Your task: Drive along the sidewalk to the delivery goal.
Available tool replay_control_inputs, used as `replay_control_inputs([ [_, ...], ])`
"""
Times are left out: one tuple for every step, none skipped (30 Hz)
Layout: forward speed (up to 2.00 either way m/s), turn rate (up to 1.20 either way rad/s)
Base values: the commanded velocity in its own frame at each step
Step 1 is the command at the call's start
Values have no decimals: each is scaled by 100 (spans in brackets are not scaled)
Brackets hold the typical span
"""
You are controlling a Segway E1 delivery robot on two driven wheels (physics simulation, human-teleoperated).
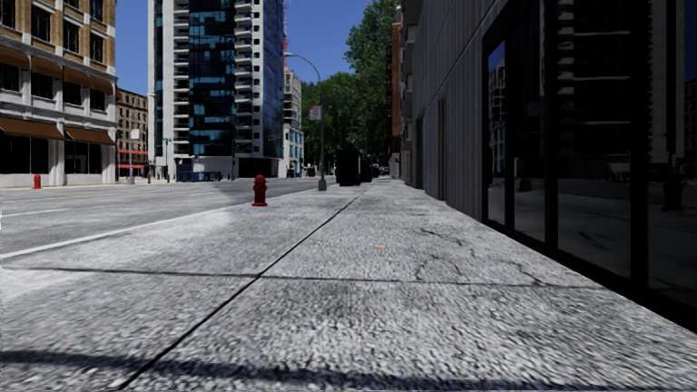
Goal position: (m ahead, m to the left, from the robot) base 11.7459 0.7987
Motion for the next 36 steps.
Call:
replay_control_inputs([
  [200,5],
  [200,0],
  [200,0],
  [200,0],
  [200,0],
  [200,0],
  [200,0],
  [200,0],
  [200,0],
  [200,0],
  [200,0],
  [200,0],
  [200,0],
  [200,0],
  [200,0],
  [200,0],
  [200,0],
  [200,0],
  [200,0],
  [200,0],
  [200,0],
  [200,0],
  [200,0],
  [200,0],
  [200,0],
  [200,0],
  [200,0],
  [200,0],
  [200,0],
  [200,0],
  [200,0],
  [200,0],
  [200,0],
  [200,0],
  [200,0],
  [200,0],
])
